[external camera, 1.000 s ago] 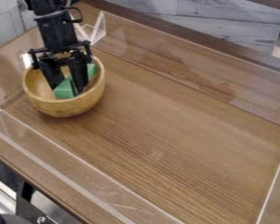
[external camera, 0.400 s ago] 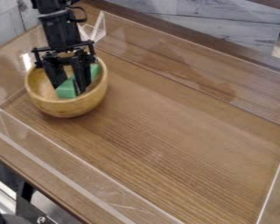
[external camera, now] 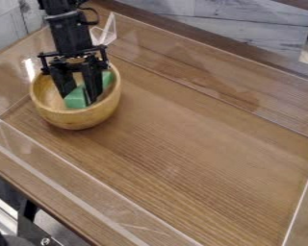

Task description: Put the green block in the brown bowl

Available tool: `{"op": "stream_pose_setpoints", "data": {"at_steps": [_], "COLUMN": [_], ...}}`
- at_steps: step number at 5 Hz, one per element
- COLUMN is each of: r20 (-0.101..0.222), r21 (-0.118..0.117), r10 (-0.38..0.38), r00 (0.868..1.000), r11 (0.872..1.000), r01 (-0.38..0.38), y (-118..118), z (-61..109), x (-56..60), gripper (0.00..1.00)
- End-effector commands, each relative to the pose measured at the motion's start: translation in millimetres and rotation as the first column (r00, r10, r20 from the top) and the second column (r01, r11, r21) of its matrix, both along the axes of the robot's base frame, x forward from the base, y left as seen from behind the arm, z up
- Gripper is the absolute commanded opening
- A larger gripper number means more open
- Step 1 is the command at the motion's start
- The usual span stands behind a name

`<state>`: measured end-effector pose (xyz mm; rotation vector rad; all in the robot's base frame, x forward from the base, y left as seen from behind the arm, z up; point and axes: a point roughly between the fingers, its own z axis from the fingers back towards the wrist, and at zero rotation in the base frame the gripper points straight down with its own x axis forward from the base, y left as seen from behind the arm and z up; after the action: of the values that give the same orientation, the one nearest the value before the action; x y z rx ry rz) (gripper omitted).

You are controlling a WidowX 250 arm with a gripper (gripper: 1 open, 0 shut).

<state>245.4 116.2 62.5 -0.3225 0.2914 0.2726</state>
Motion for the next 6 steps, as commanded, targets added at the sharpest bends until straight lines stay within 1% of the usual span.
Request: {"op": "stream_pose_setpoints", "data": {"at_steps": [1,6], "r20": [0.045,0.018], "r21": [0.03,0.015], "r10": [-0.016,-0.042], "r00": [0.999,0.999], "r11": [0.999,0.999], "r01": [0.015,0.042], "y": [2.4,-3.3], "z": [13.5,13.6], "x": [10.6,13.3], "gripper": [0.0,0.0]}}
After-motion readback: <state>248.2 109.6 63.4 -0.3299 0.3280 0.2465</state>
